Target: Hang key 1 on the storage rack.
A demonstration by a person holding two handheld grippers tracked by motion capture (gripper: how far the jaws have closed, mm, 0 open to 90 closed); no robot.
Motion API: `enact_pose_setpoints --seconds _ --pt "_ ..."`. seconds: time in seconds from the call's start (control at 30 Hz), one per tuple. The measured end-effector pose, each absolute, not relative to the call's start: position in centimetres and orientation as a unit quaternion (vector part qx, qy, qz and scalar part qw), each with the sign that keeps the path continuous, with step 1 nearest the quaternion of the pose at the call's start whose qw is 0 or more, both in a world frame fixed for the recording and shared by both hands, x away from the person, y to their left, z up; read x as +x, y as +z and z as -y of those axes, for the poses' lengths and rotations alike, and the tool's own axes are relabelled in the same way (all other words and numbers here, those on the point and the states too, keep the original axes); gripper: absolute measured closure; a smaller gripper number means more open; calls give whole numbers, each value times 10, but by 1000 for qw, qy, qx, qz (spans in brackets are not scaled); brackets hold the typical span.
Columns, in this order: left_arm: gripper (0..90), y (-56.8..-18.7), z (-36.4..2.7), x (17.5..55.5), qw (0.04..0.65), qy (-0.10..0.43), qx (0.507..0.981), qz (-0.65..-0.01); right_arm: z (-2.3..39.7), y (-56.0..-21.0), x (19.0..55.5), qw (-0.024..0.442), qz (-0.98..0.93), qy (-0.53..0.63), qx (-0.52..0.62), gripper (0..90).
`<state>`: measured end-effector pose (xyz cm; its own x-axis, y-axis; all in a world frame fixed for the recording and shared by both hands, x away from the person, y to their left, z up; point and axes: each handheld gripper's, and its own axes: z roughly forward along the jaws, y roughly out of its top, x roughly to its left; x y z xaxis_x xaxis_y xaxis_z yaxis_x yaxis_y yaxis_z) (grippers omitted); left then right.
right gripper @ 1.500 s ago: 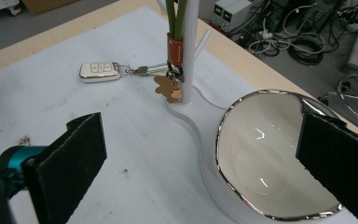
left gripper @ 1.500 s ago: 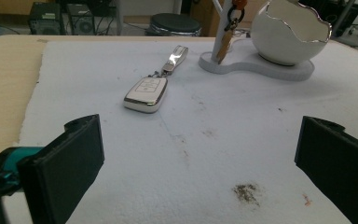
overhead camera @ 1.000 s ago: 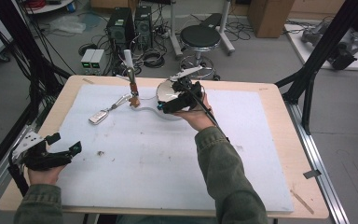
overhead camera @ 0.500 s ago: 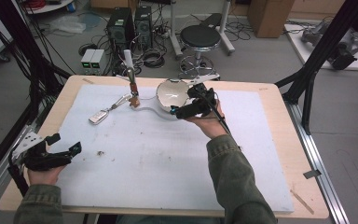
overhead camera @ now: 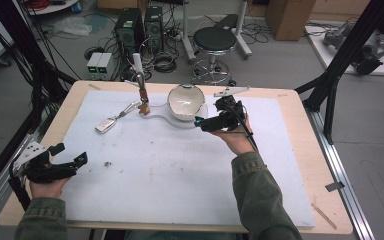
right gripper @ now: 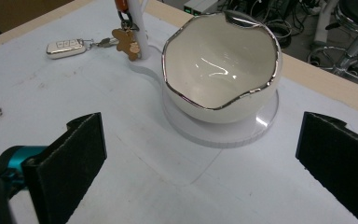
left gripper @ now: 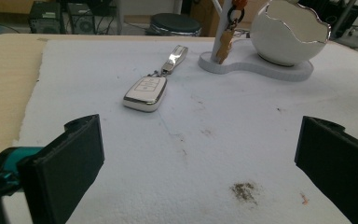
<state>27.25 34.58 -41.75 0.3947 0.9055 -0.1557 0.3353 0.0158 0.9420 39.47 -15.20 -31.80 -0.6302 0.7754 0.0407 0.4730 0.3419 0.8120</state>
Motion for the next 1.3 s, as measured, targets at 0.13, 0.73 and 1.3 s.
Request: enact_pose_setpoints --seconds 0.13,0.73,1.3 --pt "17 -418 -346 273 528 270 648 -479 159 -320 391 185 -796 417 397 5" --pt "17 -418 -346 273 527 270 648 -480 197 -335 376 189 -767 424 442 6" --pt "17 -418 -346 274 524 268 650 -481 239 -359 350 196 -735 429 487 5"
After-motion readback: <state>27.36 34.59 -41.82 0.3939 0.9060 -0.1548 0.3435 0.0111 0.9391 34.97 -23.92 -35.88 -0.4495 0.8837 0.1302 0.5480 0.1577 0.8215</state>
